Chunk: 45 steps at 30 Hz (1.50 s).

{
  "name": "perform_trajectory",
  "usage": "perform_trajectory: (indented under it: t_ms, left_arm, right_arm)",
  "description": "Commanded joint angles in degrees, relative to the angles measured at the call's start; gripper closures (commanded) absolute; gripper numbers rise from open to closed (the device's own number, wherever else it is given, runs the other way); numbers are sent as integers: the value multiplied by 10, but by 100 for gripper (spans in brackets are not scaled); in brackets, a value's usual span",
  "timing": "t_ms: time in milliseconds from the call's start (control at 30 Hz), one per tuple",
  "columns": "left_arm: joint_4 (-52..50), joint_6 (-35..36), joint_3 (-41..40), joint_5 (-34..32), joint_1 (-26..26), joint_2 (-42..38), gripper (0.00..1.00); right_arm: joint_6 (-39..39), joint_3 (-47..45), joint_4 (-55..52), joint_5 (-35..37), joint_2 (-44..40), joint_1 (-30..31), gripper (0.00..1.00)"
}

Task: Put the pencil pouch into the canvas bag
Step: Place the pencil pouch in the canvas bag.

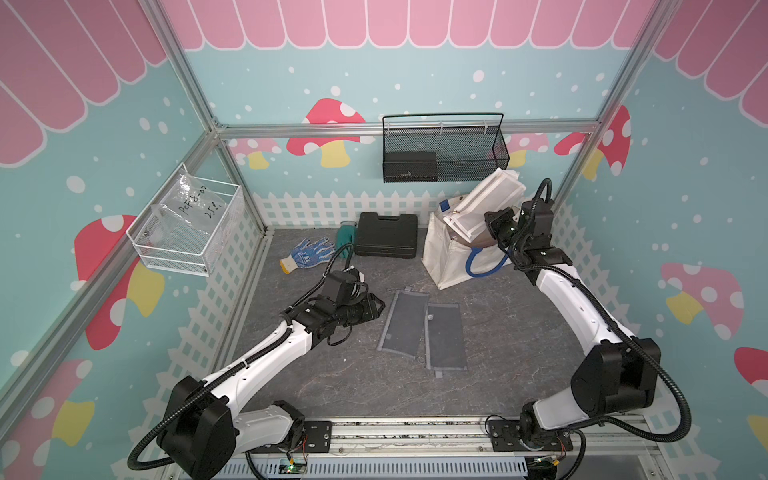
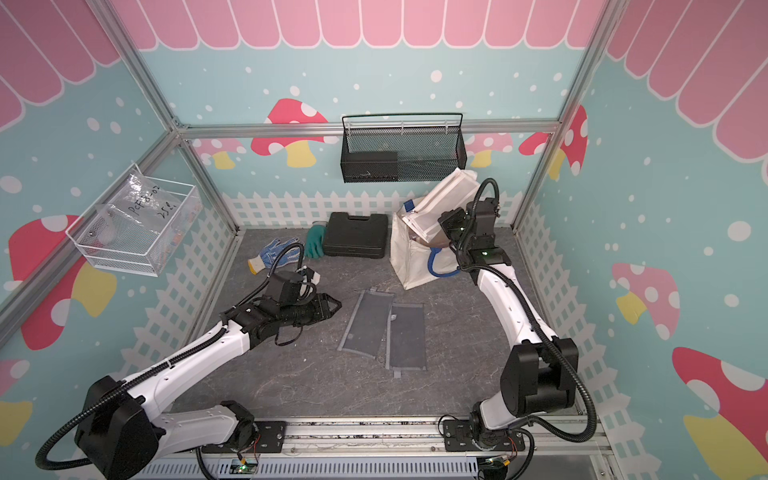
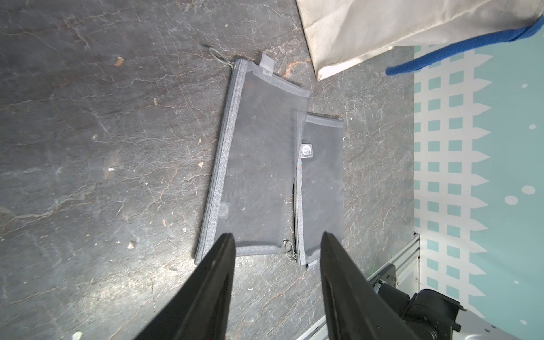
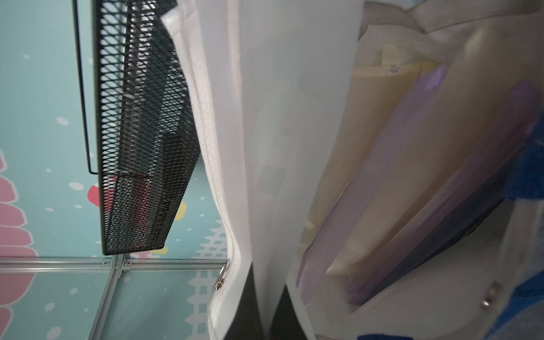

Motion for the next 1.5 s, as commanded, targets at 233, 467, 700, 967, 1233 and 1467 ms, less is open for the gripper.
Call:
perform_trajectory:
  t_ms: [233, 467, 700, 967, 1233, 1467]
  left_arm:
    - [-14, 4, -6, -11, -1, -32, 51]
    - [-5, -2, -9, -12, -2, -29, 51]
    - [-5, 3, -1, -11, -2, -23, 51]
    - [-5, 3, -10, -15, -2, -32, 51]
    - [-5, 6, -3, -9, -1, -23, 51]
    - [-23, 10, 14, -8, -2, -17, 51]
  right_arm:
    - [89, -24, 62, 11, 44, 5, 100]
    - [93, -62, 62, 25, 16, 9, 97]
    - [55, -32, 51, 22, 20, 9, 74]
    - [-30, 14, -2, -11, 9, 9, 43]
    - [-220, 107, -116, -26, 11, 10, 41]
    - [-360, 308, -235, -84, 158, 10, 45]
